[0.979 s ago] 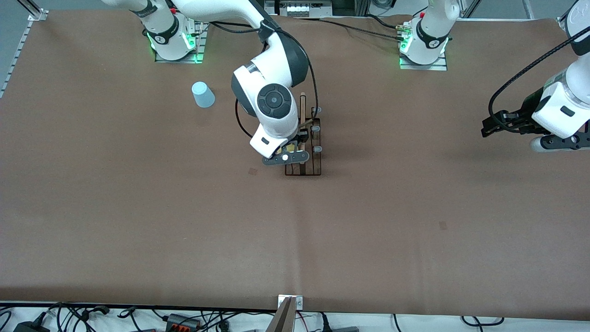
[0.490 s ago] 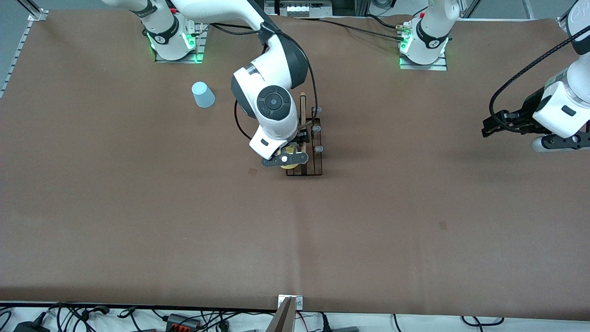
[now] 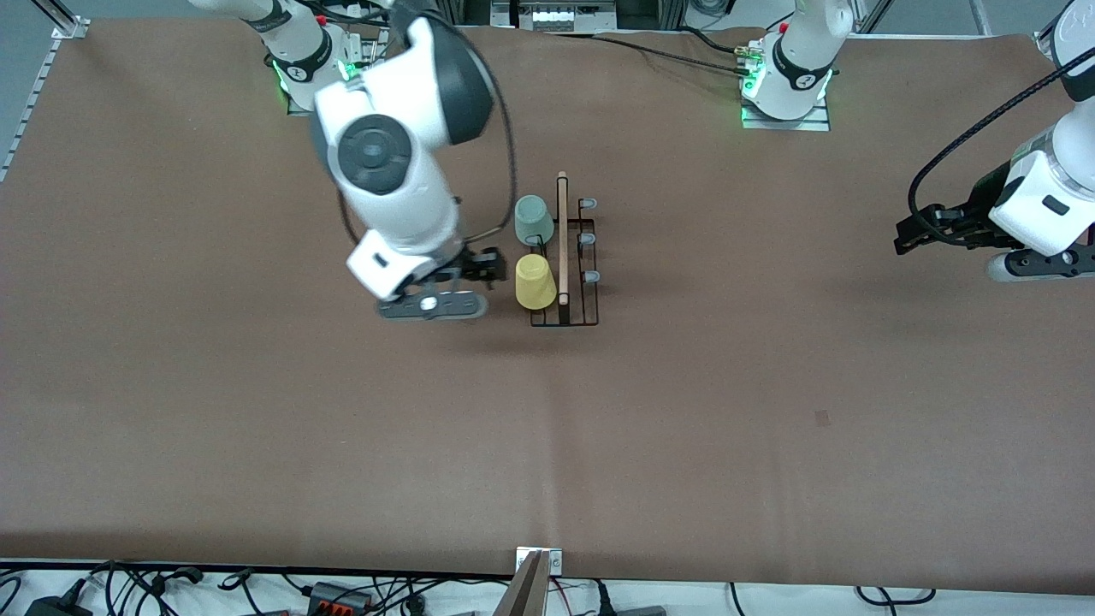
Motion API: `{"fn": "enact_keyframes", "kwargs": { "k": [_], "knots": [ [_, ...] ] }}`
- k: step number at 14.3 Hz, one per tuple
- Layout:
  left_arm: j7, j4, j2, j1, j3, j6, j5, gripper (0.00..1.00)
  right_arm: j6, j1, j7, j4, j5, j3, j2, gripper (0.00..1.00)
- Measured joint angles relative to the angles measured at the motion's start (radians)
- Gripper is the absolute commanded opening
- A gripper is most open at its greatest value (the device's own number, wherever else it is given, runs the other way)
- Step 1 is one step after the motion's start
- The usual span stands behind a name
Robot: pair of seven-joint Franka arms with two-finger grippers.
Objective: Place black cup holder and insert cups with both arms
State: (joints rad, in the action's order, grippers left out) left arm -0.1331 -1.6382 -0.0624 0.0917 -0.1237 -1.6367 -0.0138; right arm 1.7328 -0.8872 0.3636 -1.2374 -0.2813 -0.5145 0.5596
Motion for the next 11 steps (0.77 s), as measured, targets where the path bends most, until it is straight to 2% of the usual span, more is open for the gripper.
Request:
{"fn": "enact_keyframes", "kwargs": {
  "k": [3,5,8,11],
  "knots": [
    [0.001,0.0,0.0,0.0,0.0,0.005,0.0,1.0,-0.022,0.01,-0.073,-0.007,0.0,-0.105,-0.001,1.0],
    [0.001,0.0,0.0,0.0,0.0,0.006,0.0,1.0,-0.023,0.013,-0.082,-0.006,0.0,-0.148,-0.004,1.0],
    [0.001,0.0,0.0,0.0,0.0,0.006,0.0,1.0,-0.023,0.044,-0.108,-0.005,-0.015,-0.167,-0.014,1.0],
    [0.002,0.0,0.0,0.0,0.0,0.007,0.0,1.0,-0.022,0.113,-0.124,-0.005,-0.06,-0.157,-0.022,1.0]
  ]
}}
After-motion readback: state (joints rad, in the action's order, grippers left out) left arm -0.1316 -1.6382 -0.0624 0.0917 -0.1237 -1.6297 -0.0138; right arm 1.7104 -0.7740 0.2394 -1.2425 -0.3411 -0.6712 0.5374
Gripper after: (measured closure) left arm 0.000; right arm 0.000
